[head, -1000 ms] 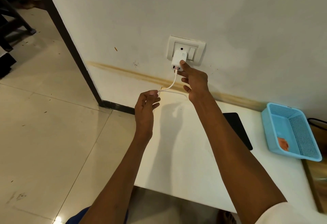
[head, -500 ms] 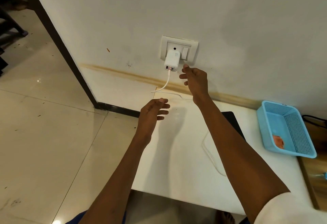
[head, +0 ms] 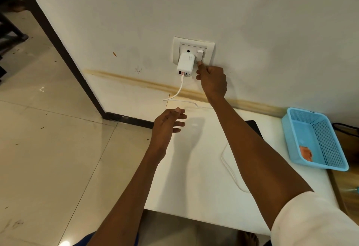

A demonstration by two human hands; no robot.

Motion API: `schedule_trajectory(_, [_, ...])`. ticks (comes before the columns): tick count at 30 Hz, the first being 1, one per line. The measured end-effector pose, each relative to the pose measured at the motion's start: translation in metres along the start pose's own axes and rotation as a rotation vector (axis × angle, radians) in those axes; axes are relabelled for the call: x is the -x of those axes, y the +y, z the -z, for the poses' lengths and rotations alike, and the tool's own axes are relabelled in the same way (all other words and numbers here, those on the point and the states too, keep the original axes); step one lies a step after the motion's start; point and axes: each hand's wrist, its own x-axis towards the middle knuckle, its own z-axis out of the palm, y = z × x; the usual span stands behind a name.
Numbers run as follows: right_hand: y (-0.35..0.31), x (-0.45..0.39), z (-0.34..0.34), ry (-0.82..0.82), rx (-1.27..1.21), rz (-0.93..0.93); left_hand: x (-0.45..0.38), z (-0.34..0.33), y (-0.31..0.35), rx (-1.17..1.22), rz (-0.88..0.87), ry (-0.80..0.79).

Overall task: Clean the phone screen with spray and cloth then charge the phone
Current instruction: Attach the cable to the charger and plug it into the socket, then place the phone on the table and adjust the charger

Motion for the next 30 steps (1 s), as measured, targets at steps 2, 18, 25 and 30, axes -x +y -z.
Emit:
schedule_trajectory(2, [-0.001, 0.001, -0.002, -0.004, 0.000, -0.001, 0.000, -0.002, -0.001, -0.006, 0.003, -0.003])
schedule_trajectory(18, [0.136, 0.092, 0.139, -0.033, -0.210, -0.098, 0.002, -0.035, -0.019, -0.171, 0.084, -0.207])
schedule_trajectory(25, [0.202, 0.101, 0.183, 0.063, -0.052, -0.139, 0.010, -0.088, -0.046, -0.296, 0.178, -0.356])
schedule_trajectory(30, [0.223, 0.090, 0.195, 0.018, 0.109, -0.156, 0.017, -0.134, -0.069, -0.221, 0.266, -0.327])
